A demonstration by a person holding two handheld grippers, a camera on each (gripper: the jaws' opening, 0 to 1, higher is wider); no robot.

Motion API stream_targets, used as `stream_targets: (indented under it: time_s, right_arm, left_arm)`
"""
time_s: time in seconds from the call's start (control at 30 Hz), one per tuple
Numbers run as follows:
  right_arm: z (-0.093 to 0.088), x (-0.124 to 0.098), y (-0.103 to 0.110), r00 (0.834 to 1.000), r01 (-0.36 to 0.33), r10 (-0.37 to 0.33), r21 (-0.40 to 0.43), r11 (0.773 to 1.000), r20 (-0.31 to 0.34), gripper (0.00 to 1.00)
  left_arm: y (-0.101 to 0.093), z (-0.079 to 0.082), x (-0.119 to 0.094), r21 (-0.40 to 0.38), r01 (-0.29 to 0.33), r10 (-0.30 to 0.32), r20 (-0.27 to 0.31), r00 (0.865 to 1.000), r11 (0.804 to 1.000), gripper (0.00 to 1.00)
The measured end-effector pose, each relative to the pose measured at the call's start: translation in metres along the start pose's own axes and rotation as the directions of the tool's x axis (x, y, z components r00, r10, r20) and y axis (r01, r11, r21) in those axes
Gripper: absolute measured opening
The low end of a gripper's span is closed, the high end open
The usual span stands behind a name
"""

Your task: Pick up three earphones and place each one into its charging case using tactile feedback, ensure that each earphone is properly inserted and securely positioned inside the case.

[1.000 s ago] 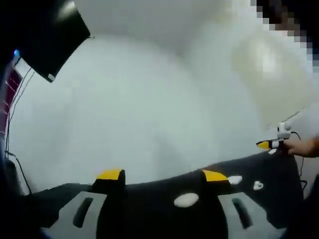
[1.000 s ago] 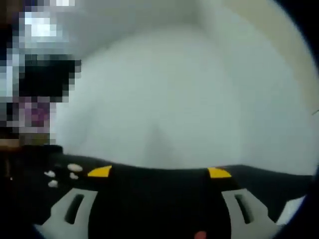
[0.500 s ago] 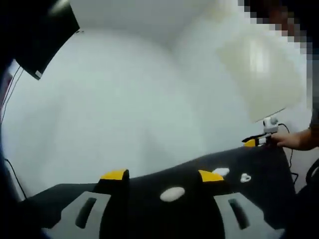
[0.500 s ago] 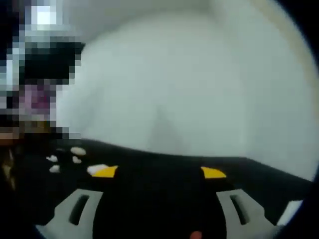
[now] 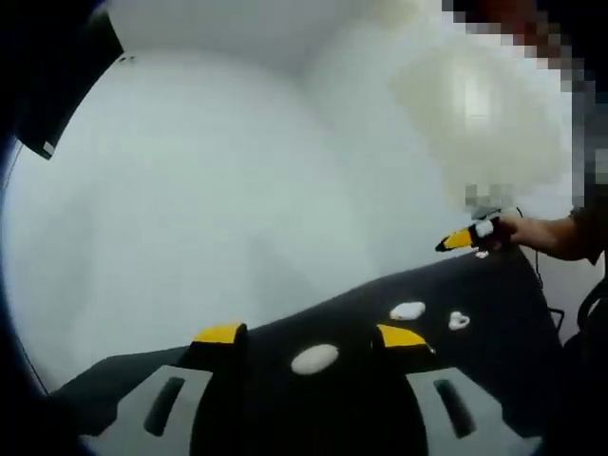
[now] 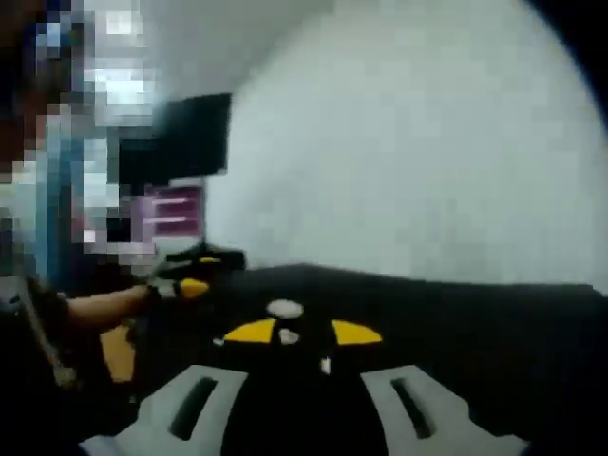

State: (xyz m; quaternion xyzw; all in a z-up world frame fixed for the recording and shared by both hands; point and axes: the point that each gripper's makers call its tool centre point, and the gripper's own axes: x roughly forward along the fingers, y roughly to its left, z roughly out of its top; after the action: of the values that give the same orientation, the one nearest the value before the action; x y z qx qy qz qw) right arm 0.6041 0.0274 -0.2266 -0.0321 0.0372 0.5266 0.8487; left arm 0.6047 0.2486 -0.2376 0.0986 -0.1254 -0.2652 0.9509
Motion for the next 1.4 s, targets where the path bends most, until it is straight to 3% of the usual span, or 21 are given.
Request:
stream_targets:
  time_s: [0.03,0.07,0.1,0.17,0.23,0.27,0.3,0.33,0.4,0.53,0.63,0.7,0.8,0.87,1.03,1.1,1.23,1.4]
  right_arm:
    - [-0.004,0.015,0.014,0.996,-0.072,0.070,-0.032,0.997,-0.062,0.31]
    - [-0.012,0.033,0.035,0.975,-0.181,0.166,-0.097,0.979,-0.145,0.31]
    - [-0.018,0.040,0.043,0.960,-0.229,0.203,-0.125,0.965,-0.191,0.30]
    - [-0.036,0.059,0.062,0.911,-0.327,0.279,-0.119,0.938,-0.305,0.29]
    - [-0.055,0.070,0.073,0.846,-0.403,0.325,-0.110,0.908,-0.422,0.29]
    - [-0.061,0.076,0.074,0.831,-0.419,0.319,-0.134,0.898,-0.457,0.29]
    - [-0.063,0.082,0.073,0.829,-0.420,0.305,-0.161,0.893,-0.469,0.29]
    - [-0.063,0.090,0.068,0.837,-0.402,0.279,-0.183,0.897,-0.471,0.29]
    - [-0.062,0.095,0.066,0.838,-0.392,0.277,-0.167,0.905,-0.470,0.28]
    - [-0.067,0.104,0.063,0.825,-0.391,0.299,-0.102,0.915,-0.479,0.28]
    - [-0.082,0.111,0.058,0.815,-0.369,0.277,-0.087,0.925,-0.510,0.27]
    - [-0.088,0.111,0.056,0.816,-0.355,0.255,-0.101,0.930,-0.519,0.17]
    - [-0.076,0.108,0.050,0.850,-0.324,0.243,-0.101,0.941,-0.467,0.17]
    - [-0.059,0.103,0.043,0.883,-0.298,0.232,-0.104,0.949,-0.409,0.17]
    - [-0.026,0.061,0.011,0.936,-0.202,0.155,-0.121,0.972,-0.318,0.17]
    - [-0.024,0.035,-0.009,0.948,-0.139,0.101,-0.106,0.985,-0.303,0.17]
    - [-0.053,-0.020,-0.057,0.943,0.067,-0.075,-0.036,0.997,-0.323,0.17]
    - [-0.080,-0.042,-0.070,0.921,0.114,-0.120,-0.039,0.993,-0.370,0.17]
  left_arm:
    - [0.000,0.000,0.000,0.004,0.002,-0.002,-0.003,1.000,1.000,0.50]
    - [-0.002,-0.001,0.000,0.011,0.005,-0.005,-0.006,1.000,1.000,0.50]
    - [-0.003,-0.002,0.001,0.021,0.009,-0.009,-0.011,1.000,1.000,0.50]
    - [-0.005,-0.005,0.001,0.047,0.018,-0.016,-0.028,0.999,0.999,0.49]
    - [-0.008,-0.007,0.002,0.060,0.029,-0.027,-0.039,0.999,0.998,0.49]
    - [-0.009,-0.008,0.003,0.067,0.035,-0.032,-0.046,0.998,0.997,0.49]
    - [-0.010,-0.009,0.003,0.074,0.040,-0.036,-0.051,0.998,0.996,0.49]
    - [-0.011,-0.009,0.003,0.078,0.044,-0.040,-0.052,0.998,0.996,0.49]
    - [-0.012,-0.009,0.003,0.083,0.049,-0.045,-0.051,0.998,0.995,0.49]
    - [-0.011,-0.009,0.004,0.085,0.052,-0.047,-0.050,0.998,0.995,0.49]
    - [-0.012,-0.009,0.004,0.089,0.056,-0.052,-0.050,0.997,0.994,0.49]
    - [-0.010,-0.010,0.005,0.089,0.052,-0.047,-0.051,0.998,0.995,0.49]
    - [-0.009,-0.009,0.004,0.091,0.045,-0.041,-0.048,0.998,0.995,0.49]
    - [-0.009,-0.009,0.004,0.092,0.046,-0.042,-0.046,0.998,0.995,0.49]
    - [-0.010,-0.010,0.005,0.099,0.048,-0.044,-0.047,0.998,0.994,0.49]
    - [-0.009,-0.010,0.005,0.102,0.048,-0.044,-0.046,0.998,0.994,0.49]
    - [-0.010,-0.011,0.005,0.122,0.044,-0.038,-0.055,0.998,0.992,0.48]
    - [-0.013,-0.015,0.006,0.133,0.057,-0.048,-0.073,0.996,0.990,0.48]
